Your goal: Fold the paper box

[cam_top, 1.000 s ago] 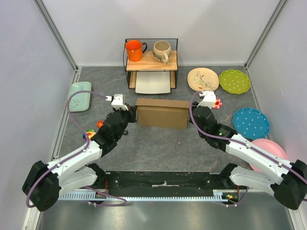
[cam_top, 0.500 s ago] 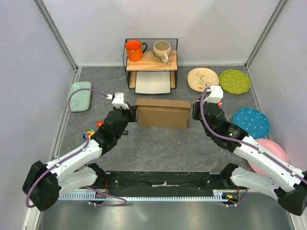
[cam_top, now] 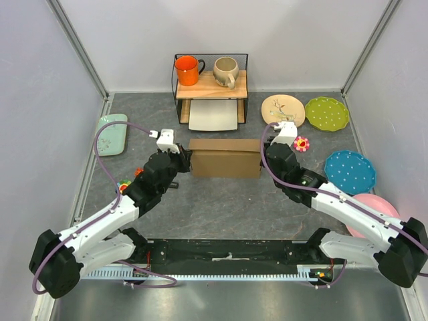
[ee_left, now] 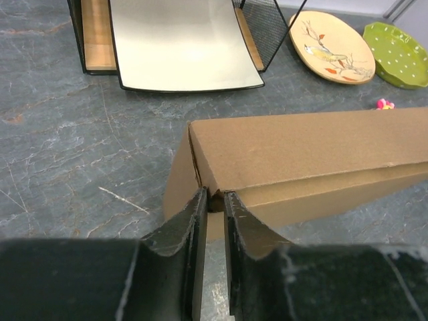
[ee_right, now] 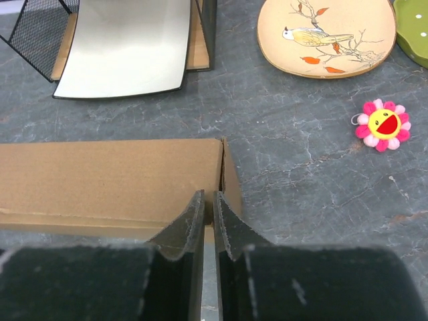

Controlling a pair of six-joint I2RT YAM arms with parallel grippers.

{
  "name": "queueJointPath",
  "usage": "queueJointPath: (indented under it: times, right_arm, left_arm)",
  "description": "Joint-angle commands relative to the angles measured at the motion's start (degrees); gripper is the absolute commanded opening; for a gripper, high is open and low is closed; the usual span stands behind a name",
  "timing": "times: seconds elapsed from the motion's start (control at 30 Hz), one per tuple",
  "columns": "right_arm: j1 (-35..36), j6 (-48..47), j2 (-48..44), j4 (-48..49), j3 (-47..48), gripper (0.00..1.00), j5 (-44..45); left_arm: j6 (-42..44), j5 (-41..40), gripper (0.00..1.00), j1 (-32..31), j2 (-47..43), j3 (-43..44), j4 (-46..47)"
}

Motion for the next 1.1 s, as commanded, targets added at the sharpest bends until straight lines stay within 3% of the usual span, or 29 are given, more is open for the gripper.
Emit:
queueJointPath:
  times: [0.0, 0.33, 0.63, 0.83, 0.93, 1.07]
  right_arm:
    - [-0.02, 1.37, 1.35, -2.98, -3.63, 0.13, 0.29]
    - [-0.11, 0.94, 2.76, -4.21, -0.91, 0.19, 1.35]
    - [-0.28, 0.93, 3.28, -4.47, -0.38, 0.20, 1.17]
    - [-0.28, 1.29, 3.02, -4.47, -0.99, 0.19, 0.38]
    - [-0.28, 1.37, 2.23, -4.47, -1.78, 0.19, 0.20]
    - [-0.20, 1.46, 1.70, -4.56, -2.05, 0.19, -0.59]
  left_arm:
    - [3.24, 1.60, 0.24, -0.26, -0.50, 1.61, -14.04]
    - [4.66, 7.05, 0.24, -0.17, -8.31, 11.10, -25.66]
    - [-0.09, 8.02, 0.23, 0.00, -10.18, 13.83, -14.16]
    - [-3.43, 8.72, 0.10, 0.80, -1.49, 12.95, -4.31]
    - [-6.06, 9.60, 0.04, 0.88, 2.82, 10.68, -4.74]
    - [-9.76, 8.11, 0.02, 0.88, 4.59, 3.91, -4.48]
